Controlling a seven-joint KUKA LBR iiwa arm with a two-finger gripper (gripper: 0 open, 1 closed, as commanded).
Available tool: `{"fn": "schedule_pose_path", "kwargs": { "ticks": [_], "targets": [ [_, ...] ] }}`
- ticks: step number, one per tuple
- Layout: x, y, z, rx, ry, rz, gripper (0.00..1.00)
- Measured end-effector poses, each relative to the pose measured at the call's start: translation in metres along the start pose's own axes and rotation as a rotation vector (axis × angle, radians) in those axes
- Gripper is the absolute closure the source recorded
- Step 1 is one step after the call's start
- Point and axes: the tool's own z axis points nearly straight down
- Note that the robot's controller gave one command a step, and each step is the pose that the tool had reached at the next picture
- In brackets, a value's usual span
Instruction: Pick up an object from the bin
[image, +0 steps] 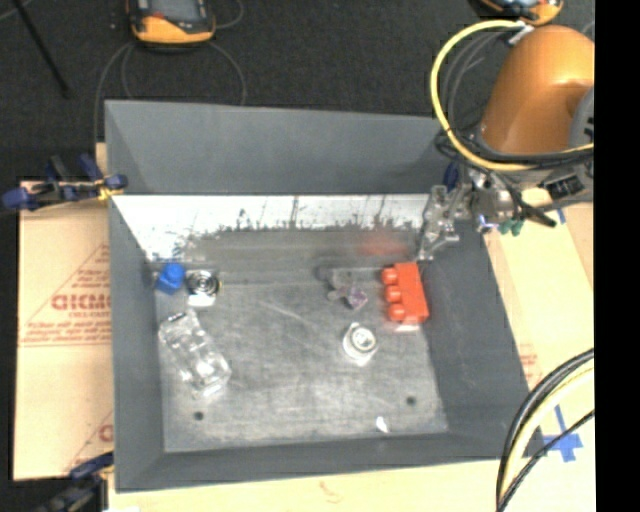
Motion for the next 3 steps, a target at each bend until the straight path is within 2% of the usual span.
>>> {"fn": "schedule_pose_path", "kwargs": {
  "ticks": [1, 2, 3],
  "targets": [
    [0.003, -0.007, 0.098, -0.003, 0.018, -0.043, 1.0],
    [0.001, -0.007, 0.093, -0.002, 0.01, -0.043, 0.0],
    [0.043, 0.04, 0.161, -0.003, 0.006, -0.391, 0.0]
  ]
}}
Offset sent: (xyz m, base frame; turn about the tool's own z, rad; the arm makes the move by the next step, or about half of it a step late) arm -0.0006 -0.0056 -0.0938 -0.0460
